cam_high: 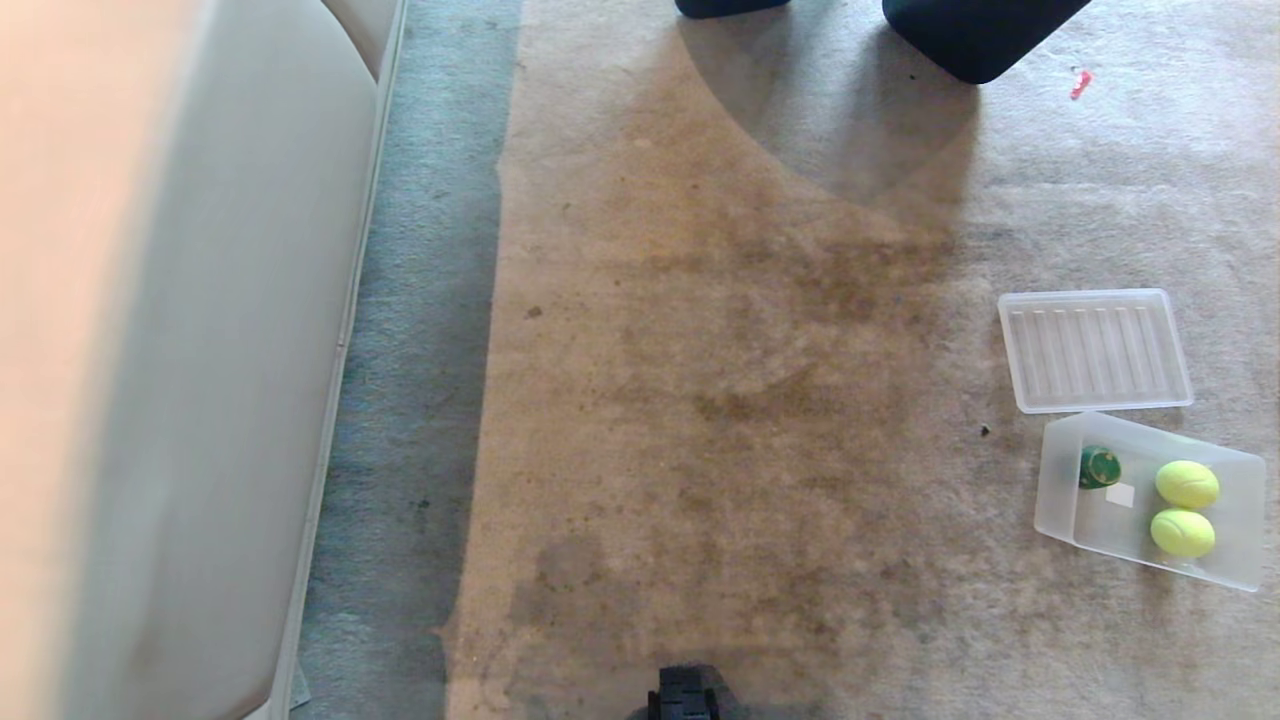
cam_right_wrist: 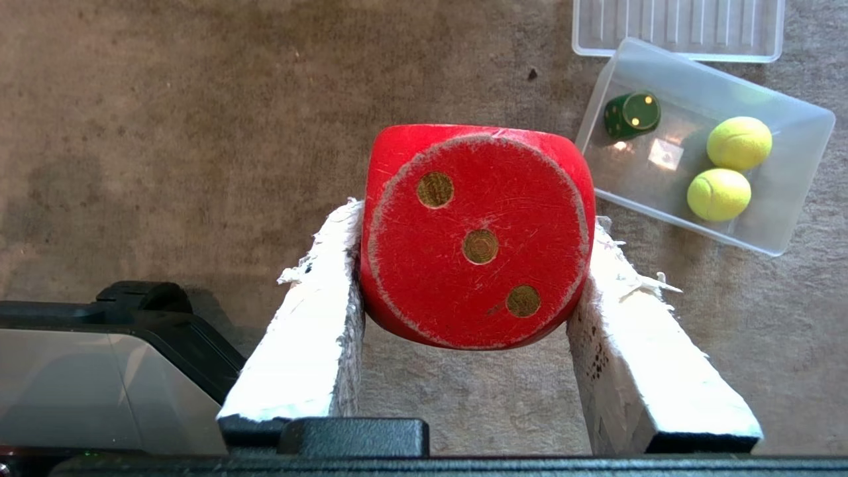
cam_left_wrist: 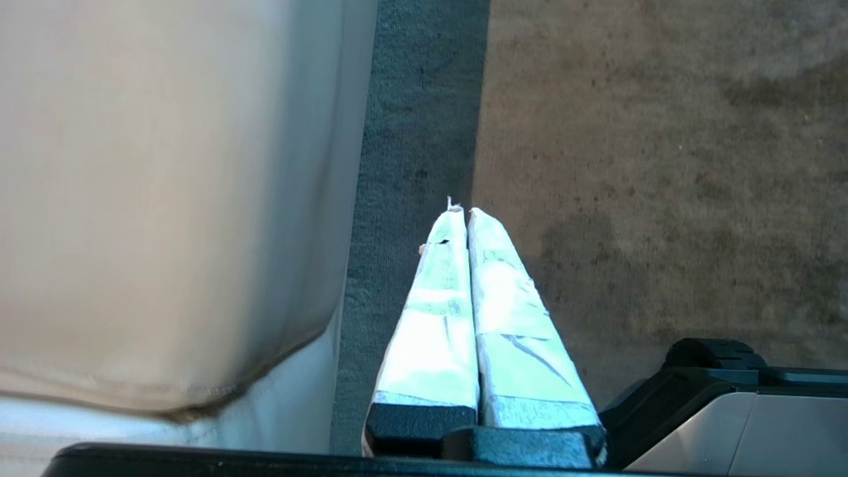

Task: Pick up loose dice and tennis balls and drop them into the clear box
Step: Put the toys in the box

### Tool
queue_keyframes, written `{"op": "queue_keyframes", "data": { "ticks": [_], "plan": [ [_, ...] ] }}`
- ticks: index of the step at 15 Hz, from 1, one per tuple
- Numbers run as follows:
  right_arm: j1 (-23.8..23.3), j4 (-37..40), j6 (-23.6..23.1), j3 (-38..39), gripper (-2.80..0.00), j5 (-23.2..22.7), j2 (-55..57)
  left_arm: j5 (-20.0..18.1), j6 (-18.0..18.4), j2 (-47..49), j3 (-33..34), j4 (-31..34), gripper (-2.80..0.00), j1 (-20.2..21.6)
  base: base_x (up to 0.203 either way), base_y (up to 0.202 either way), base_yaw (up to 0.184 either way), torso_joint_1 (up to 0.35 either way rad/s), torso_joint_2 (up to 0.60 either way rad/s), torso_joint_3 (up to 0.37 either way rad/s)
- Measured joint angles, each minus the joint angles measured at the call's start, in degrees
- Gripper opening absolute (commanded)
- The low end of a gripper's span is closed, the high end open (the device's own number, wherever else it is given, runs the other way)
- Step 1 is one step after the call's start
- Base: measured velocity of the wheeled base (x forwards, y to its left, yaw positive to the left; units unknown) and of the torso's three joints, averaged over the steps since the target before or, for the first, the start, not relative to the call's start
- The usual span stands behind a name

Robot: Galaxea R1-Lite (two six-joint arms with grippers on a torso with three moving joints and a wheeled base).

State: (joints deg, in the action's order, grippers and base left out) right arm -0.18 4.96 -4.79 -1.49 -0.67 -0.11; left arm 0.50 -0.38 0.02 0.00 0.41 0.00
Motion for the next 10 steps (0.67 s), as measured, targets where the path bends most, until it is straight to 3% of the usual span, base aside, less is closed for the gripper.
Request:
{"op": "queue_keyframes", "data": {
  "ticks": [10],
  "plan": [
    [0.0, 0.0, 0.0, 0.0, -2.8, 0.0, 0.0, 0.0, 0.1, 0.0, 0.0, -0.1, -2.8, 0.0, 0.175, 0.0, -0.001, 0.002, 0.0, 0.003]
  ]
}}
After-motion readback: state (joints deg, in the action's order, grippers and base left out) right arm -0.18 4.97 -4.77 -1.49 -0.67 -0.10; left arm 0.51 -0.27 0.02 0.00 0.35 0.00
